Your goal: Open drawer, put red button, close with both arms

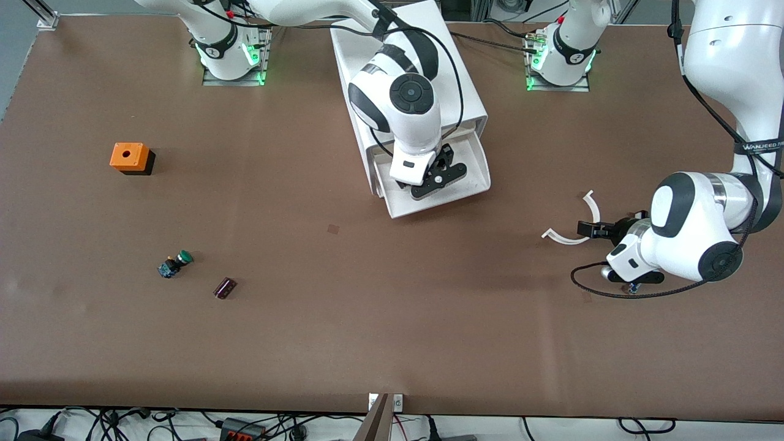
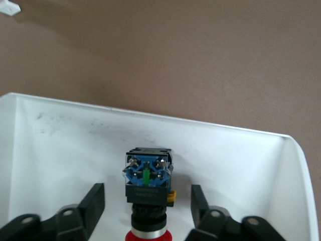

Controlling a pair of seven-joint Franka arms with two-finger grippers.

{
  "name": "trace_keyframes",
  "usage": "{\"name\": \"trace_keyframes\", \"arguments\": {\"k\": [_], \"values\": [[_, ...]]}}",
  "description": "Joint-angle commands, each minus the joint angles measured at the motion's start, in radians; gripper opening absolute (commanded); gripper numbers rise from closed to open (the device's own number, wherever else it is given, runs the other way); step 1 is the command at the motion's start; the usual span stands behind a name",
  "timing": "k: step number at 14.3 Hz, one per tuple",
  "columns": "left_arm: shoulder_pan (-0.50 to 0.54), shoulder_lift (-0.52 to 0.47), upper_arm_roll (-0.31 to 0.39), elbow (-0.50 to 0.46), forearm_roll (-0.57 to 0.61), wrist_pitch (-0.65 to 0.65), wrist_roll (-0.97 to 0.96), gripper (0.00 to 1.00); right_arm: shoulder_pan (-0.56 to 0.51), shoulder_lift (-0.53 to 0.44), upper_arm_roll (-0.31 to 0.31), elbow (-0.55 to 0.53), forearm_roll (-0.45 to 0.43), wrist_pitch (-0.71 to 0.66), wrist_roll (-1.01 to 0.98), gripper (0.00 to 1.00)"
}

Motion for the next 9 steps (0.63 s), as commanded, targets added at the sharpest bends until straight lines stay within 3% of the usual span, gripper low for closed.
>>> {"name": "trace_keyframes", "arguments": {"k": [1,4,9], "values": [[-0.004,0.014,0.007,0.045,0.024,-0.01,-0.009,1.0,0.017,-0.013,-0.013,0.036,0.005,-0.01,0.058,1.0],[0.018,0.02,0.017,0.09,0.018,-0.011,-0.052,1.0,0.007,-0.043,-0.085,0.038,-0.004,-0.009,0.055,1.0],[0.029,0.009,0.017,0.141,0.018,-0.004,-0.104,1.0,-0.009,-0.086,-0.305,0.023,-0.001,-0.016,0.038,1.0]]}}
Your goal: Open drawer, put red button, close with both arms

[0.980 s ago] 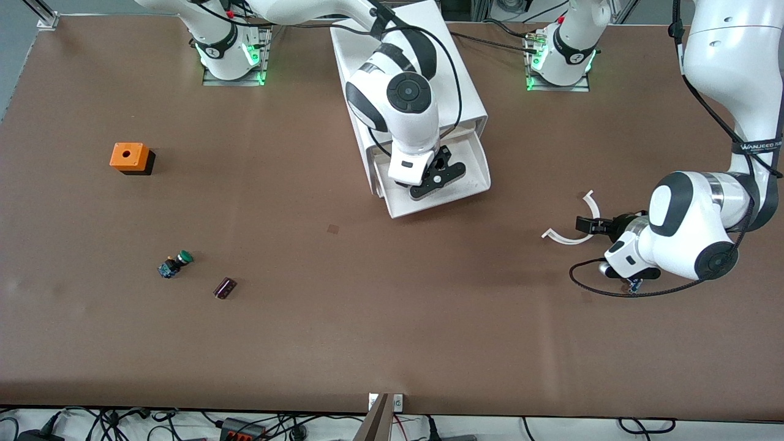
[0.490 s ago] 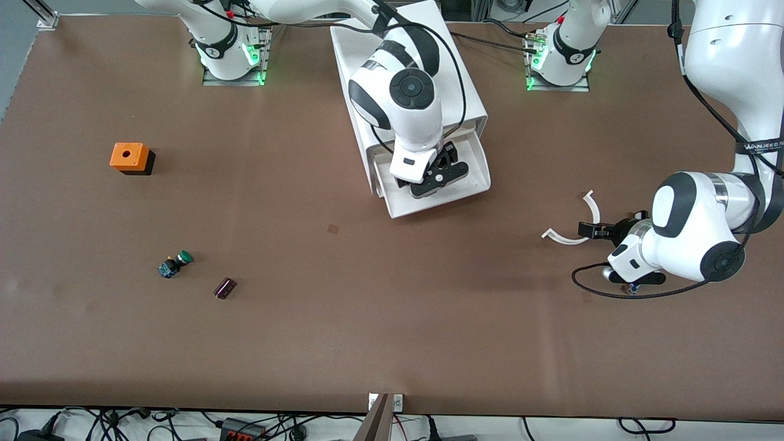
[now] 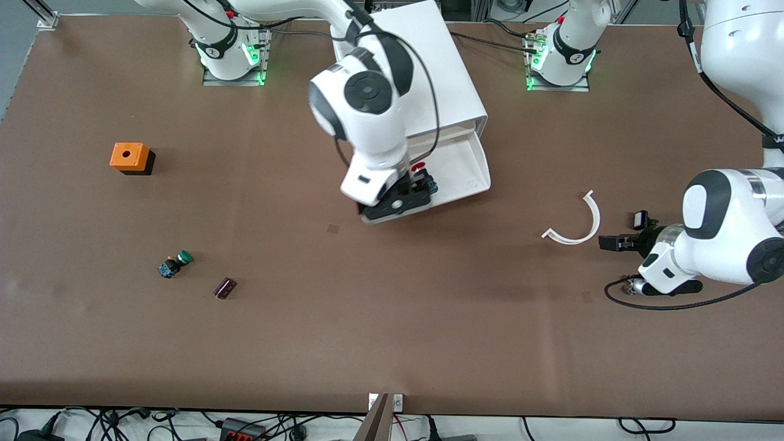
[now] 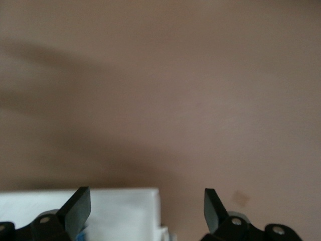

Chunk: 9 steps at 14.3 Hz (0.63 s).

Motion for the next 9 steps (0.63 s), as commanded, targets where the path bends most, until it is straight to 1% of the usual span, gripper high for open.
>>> {"name": "trace_keyframes", "arguments": {"k": [1,3,4,5,7,8,9], "values": [[0.0,-0.006,-0.018,0.025,0.025,-0.009,-0.038,1.0,-0.03,-0.05,-0.073,-0.034,0.003,-0.037,0.002,1.0],[-0.041,-0.055,-0.022,-0.017,0.024,-0.006,-0.077,1.0,-0.137,-0.07,-0.079,-0.042,0.027,-0.047,0.005,1.0],[-0.057,-0.06,-0.03,-0.021,0.024,-0.001,-0.117,1.0,-0.173,-0.082,-0.076,-0.049,0.042,-0.056,-0.014,1.0],[-0.072,-0.065,-0.047,-0.026,0.022,0.014,-0.192,1.0,-0.187,-0.097,-0.079,-0.08,0.044,-0.088,-0.062,1.0],[-0.082,-0.066,-0.116,-0.041,0.027,0.034,-0.389,1.0,-0.225,-0.128,-0.087,-0.146,0.043,-0.131,-0.176,1.0],[-0.088,-0.072,-0.146,-0.076,0.027,0.079,-0.477,1.0,-0.259,-0.139,-0.087,-0.164,0.041,-0.134,-0.219,1.0],[-0.091,-0.089,-0.168,-0.116,0.027,0.139,-0.51,1.0,-0.29,-0.151,-0.088,-0.186,0.043,-0.134,-0.268,1.0]]}}
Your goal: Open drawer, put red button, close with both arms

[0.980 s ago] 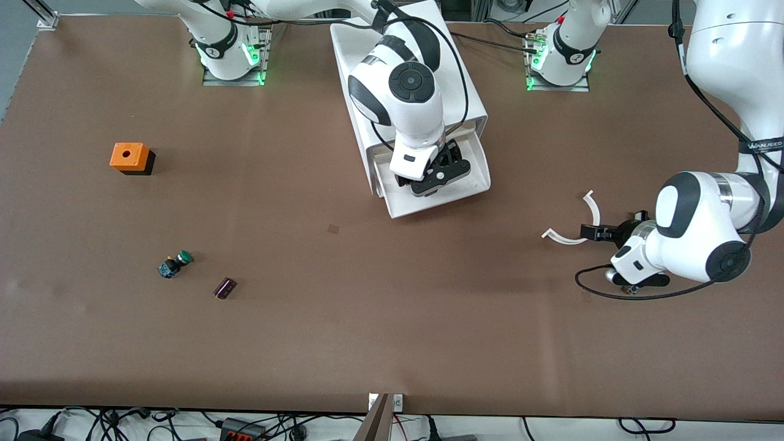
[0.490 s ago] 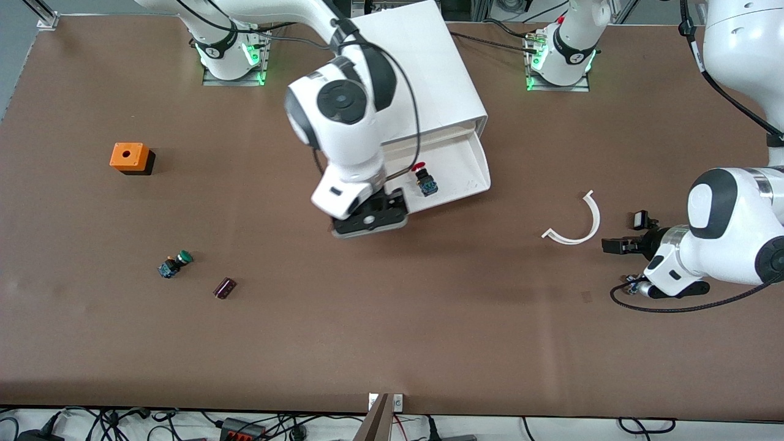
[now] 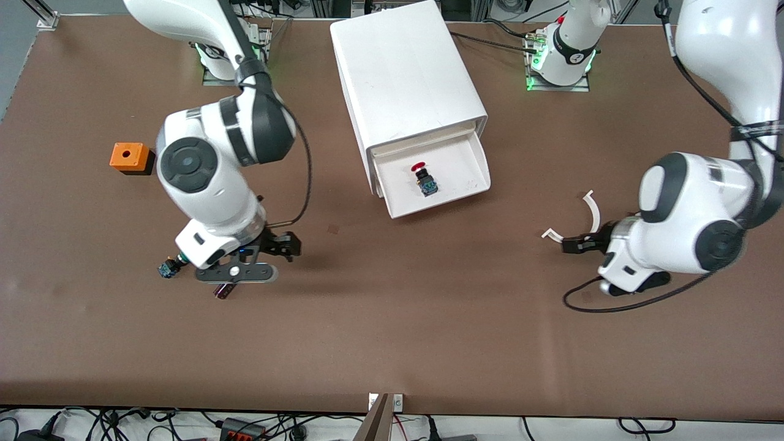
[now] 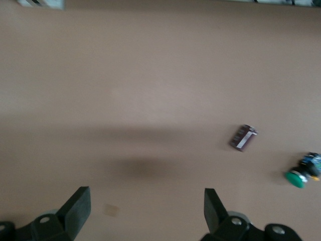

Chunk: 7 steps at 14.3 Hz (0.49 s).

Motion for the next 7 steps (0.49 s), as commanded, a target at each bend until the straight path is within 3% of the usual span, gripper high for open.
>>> {"name": "trace_keyframes", "arguments": {"k": [1,4,7], "values": [[0.0,-0.066,-0.069,-0.151,0.027,0.151,-0.126,1.0,-0.077,-0.075,0.007,-0.104,0.017,-0.006,-0.138,1.0],[-0.011,-0.069,-0.148,-0.235,0.027,0.304,-0.262,1.0,-0.134,-0.118,0.007,-0.111,0.019,-0.08,-0.225,1.0],[-0.081,-0.035,-0.149,-0.259,0.03,0.43,-0.309,1.0,-0.154,-0.144,0.006,-0.11,0.019,-0.116,-0.231,1.0]]}}
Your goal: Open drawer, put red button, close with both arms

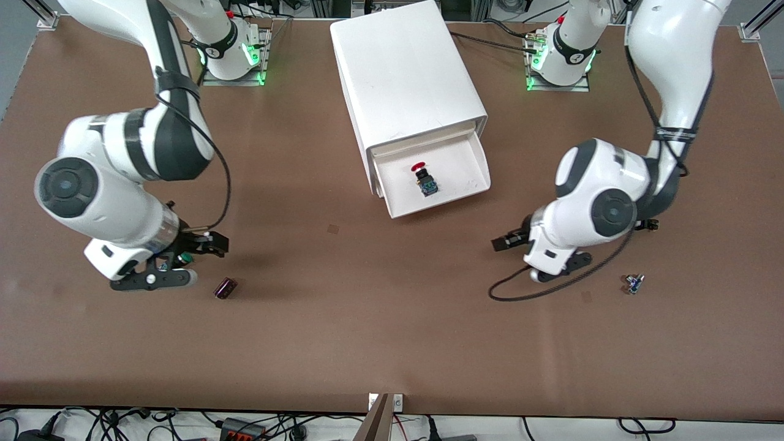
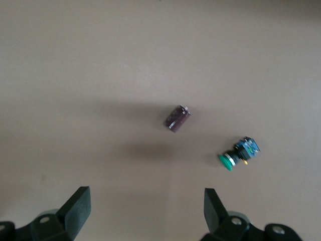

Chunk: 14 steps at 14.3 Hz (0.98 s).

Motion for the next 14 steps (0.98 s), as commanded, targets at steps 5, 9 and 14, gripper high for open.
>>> {"name": "trace_keyframes", "arguments": {"k": [5,9,14], "values": [[-0.119,0.008,-0.011,-0.038,0.025,0.111,-0.075,1.0,-0.056,-0.098,0.013,-0.034,0.019,-0.04,-0.019,1.0],[-0.18,0.016,-0.013,-0.05,0.023,0.118,-0.093,1.0,-0.209,-0.184,0.134,-0.038,0.005,-0.073,-0.015,1.0],[-0.267,0.002,-0.017,-0.082,0.021,0.067,-0.21,1.0,-0.42,-0.229,0.244,-0.04,0.002,-0.141,-0.071,1.0]]}}
